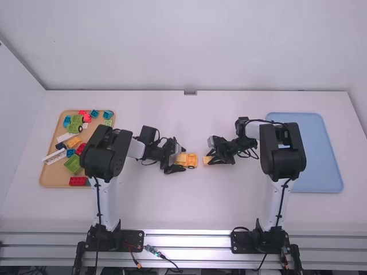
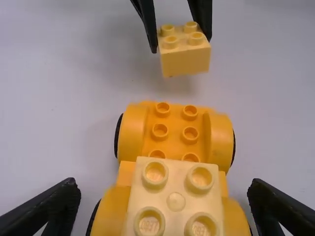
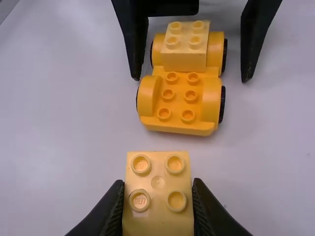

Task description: Assemble lego blocks to make yellow taxi

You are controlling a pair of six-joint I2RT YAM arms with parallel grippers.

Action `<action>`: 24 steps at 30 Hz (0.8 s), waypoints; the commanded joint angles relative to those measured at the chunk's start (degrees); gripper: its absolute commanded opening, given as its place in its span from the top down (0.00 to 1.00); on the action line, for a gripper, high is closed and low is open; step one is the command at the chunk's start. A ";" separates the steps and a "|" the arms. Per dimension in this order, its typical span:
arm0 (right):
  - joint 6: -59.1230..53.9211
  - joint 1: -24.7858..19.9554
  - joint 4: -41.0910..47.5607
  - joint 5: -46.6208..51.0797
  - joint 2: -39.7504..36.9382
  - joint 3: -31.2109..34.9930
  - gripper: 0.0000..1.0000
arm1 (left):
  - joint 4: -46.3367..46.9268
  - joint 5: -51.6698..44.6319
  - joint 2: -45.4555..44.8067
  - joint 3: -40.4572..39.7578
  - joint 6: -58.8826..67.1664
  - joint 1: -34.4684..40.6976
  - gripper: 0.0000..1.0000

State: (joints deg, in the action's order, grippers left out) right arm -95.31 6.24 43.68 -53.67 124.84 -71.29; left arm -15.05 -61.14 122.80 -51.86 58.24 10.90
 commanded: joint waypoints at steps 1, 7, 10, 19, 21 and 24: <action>0.19 0.74 0.37 -0.81 -2.20 -0.70 0.87 | -0.15 3.41 -0.81 1.62 -1.95 0.39 0.07; 2.46 2.43 0.31 0.44 -5.39 -0.63 0.88 | -0.46 2.84 -0.83 1.20 -3.37 0.37 0.07; 3.42 3.45 0.09 1.22 -6.90 -0.50 0.90 | -0.20 2.84 -0.83 0.81 -3.39 0.39 0.07; 15.73 4.74 -14.03 2.56 -13.41 7.63 0.91 | -0.44 2.84 -0.83 0.90 -3.43 0.37 0.07; 17.32 4.74 -16.74 2.49 -15.44 10.21 0.91 | -0.33 2.82 -0.83 0.70 -3.41 0.37 0.08; 21.35 4.79 -20.98 2.14 -16.34 12.66 0.91 | 0.02 2.84 -0.83 0.37 -3.39 0.37 0.08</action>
State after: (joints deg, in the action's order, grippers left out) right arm -78.91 11.07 23.18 -51.05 110.13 -60.14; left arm -16.16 -61.01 122.76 -51.48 56.51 10.90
